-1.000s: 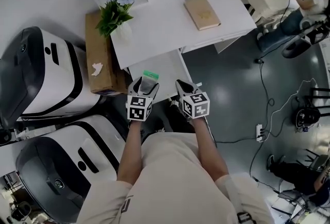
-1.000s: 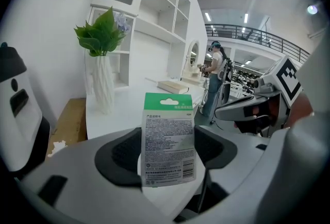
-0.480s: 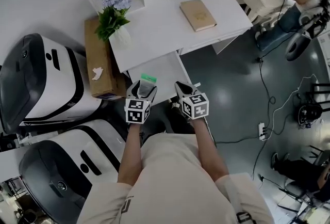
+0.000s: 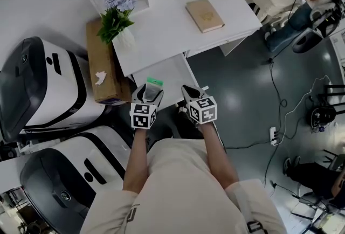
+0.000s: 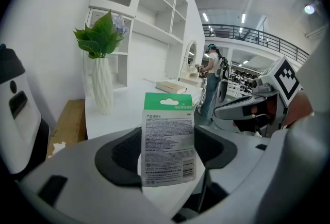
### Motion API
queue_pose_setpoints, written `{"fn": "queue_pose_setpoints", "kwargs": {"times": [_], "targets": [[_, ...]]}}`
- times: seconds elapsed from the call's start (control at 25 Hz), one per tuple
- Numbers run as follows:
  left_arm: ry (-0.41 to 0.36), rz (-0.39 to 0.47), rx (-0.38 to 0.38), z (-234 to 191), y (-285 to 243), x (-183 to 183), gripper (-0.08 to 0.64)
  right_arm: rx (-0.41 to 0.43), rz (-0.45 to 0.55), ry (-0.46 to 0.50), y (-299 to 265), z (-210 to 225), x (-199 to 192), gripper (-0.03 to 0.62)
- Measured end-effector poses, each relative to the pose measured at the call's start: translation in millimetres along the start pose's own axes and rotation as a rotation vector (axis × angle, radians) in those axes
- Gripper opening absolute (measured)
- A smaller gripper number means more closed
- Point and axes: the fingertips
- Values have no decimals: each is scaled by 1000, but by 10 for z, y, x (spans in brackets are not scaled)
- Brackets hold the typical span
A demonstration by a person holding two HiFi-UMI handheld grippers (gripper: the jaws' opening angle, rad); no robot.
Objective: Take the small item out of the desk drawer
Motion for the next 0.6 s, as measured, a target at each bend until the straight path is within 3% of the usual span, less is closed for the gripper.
{"fn": "queue_pose_setpoints", "kwargs": {"times": [0.6], "targets": [[-14, 0, -12, 21, 32, -25, 333, -17, -3, -11, -25, 8, -26, 25]]}}
Point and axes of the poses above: the fingertips, and each gripper's own axes: y backward along the fingers, z to its right, x out of its top, and after that the axes turned 1 degree about x, right-handed
